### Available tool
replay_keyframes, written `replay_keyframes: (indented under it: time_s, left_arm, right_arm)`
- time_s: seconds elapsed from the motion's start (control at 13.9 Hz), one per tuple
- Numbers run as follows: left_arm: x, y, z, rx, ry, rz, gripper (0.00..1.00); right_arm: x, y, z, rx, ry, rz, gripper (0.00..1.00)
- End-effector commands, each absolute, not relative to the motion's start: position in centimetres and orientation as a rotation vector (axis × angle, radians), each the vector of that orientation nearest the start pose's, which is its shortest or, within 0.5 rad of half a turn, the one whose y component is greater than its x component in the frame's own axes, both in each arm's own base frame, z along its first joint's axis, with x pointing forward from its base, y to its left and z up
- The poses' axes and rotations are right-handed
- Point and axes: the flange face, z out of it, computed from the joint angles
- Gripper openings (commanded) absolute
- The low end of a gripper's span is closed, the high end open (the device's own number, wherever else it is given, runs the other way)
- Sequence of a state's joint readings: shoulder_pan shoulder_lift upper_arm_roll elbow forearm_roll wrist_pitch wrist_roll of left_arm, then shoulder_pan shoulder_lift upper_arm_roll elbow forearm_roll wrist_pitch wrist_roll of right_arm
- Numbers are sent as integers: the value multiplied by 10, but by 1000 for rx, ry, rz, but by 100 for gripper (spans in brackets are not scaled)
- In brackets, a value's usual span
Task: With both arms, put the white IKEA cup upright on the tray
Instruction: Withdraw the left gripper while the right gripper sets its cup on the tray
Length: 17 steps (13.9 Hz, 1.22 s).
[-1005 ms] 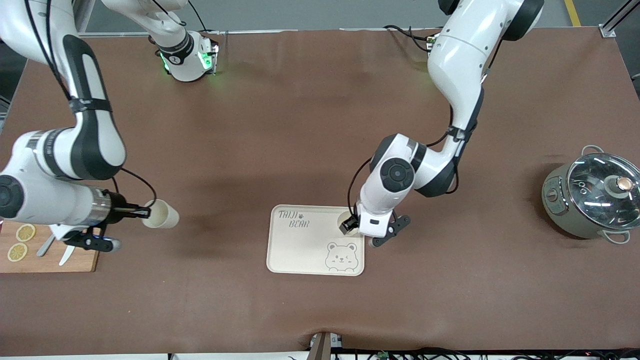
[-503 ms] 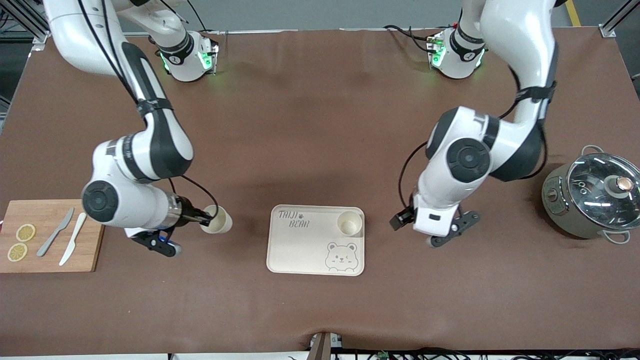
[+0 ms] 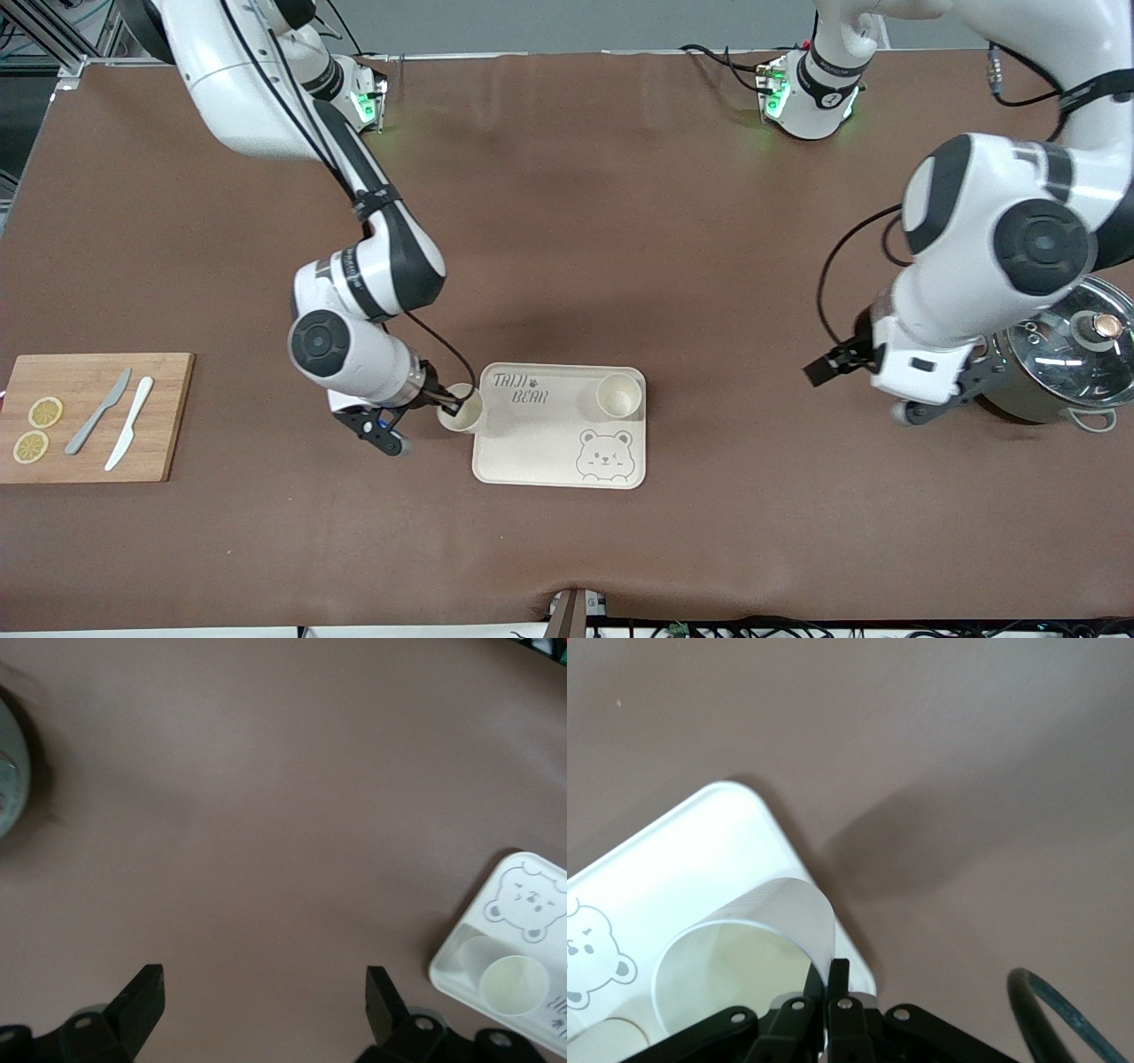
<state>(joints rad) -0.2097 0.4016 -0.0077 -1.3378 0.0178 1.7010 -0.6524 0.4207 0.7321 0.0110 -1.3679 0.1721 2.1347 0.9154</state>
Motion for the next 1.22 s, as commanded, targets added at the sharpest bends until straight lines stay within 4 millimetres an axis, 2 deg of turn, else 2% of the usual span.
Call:
replay_keyframes:
  time_s: [0.0, 0.14, 0.29, 0.43, 0.57, 0.65, 0.72, 0.79, 0.86, 1.01, 1.15]
  left_arm:
    - [650, -111, 513, -3031, -578, 79, 100]
    - [652, -84, 522, -3049, -534, 62, 100]
    - [656, -56, 523, -3044, -581, 58, 100]
    - [658, -41, 525, -3051, -556, 50, 100]
    - [658, -17, 527, -3062, -510, 47, 100]
    - [659, -7, 527, -3067, -487, 48, 100]
    - [659, 4, 527, -3070, -487, 45, 100]
    - [659, 7, 528, -3073, -474, 43, 100]
    - [658, 8, 530, -3077, -450, 39, 100]
    - [653, 12, 548, -3076, -454, -2, 100]
    - [652, 14, 550, -3073, -458, -7, 100]
  right_arm:
    - [667, 336, 275, -2850, 906, 103, 0]
    - [664, 342, 267, -2850, 921, 108, 0]
    - [658, 351, 255, -2864, 909, 125, 0]
    - [655, 355, 248, -2872, 905, 136, 0]
    - [653, 358, 244, -2877, 900, 141, 0]
    - [651, 361, 243, -2882, 891, 142, 8]
    - [651, 360, 243, -2882, 892, 141, 50]
    - [651, 361, 242, -2896, 867, 138, 100]
    - [652, 360, 246, -2898, 854, 124, 100]
    - [659, 355, 258, -2884, 865, 115, 100]
    - [658, 361, 283, -2873, 846, 80, 100]
